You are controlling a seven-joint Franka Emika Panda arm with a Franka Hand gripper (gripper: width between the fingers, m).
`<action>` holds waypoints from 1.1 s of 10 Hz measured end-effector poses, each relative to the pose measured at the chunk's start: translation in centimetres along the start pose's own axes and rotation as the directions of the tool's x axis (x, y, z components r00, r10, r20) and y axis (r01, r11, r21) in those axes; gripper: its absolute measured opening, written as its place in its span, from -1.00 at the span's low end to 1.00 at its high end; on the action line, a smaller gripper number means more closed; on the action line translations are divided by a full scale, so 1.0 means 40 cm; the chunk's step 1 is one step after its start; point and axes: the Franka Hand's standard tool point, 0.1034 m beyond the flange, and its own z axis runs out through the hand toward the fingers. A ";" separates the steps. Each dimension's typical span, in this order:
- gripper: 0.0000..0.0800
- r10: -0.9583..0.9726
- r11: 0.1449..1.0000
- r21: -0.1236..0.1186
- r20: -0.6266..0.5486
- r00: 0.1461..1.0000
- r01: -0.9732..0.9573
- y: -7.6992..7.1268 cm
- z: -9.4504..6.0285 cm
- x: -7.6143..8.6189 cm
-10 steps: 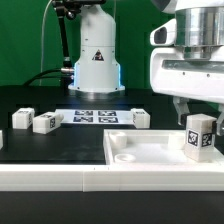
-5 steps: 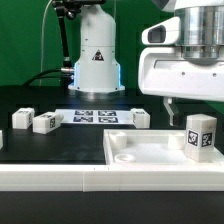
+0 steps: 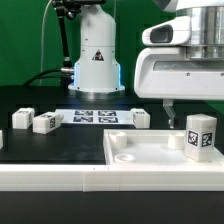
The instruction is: Assemble one leg
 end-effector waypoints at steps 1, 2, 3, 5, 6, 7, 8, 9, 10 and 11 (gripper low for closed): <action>0.62 -0.086 0.996 0.000 0.000 0.996 0.086 -0.004 0.000 -0.001; 0.62 -0.165 0.986 -0.002 -0.001 0.986 0.165 -0.007 -0.003 0.000; 0.62 -0.243 0.970 -0.003 0.000 0.970 0.243 -0.007 -0.006 0.004; 0.62 -0.403 0.915 -0.004 0.006 0.915 0.403 0.003 -0.009 0.010; 0.62 -0.436 0.900 -0.006 0.005 0.900 0.436 0.000 -0.008 0.009; 0.62 -0.496 0.869 -0.007 0.005 0.869 0.496 0.000 -0.008 0.009; 0.62 -0.497 0.868 -0.008 -0.003 0.868 0.497 -0.002 -0.007 0.009; 0.62 -0.496 0.868 -0.008 -0.004 0.868 0.496 -0.001 -0.007 0.009; 0.33 -0.496 0.868 -0.008 -0.004 0.868 0.496 -0.001 -0.006 0.009; -0.06 -0.496 0.868 -0.008 -0.004 0.868 0.496 -0.001 -0.006 0.009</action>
Offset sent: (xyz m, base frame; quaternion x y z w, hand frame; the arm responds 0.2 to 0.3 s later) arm 0.0077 0.0026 0.0044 0.0250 -0.0320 -0.2507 0.9672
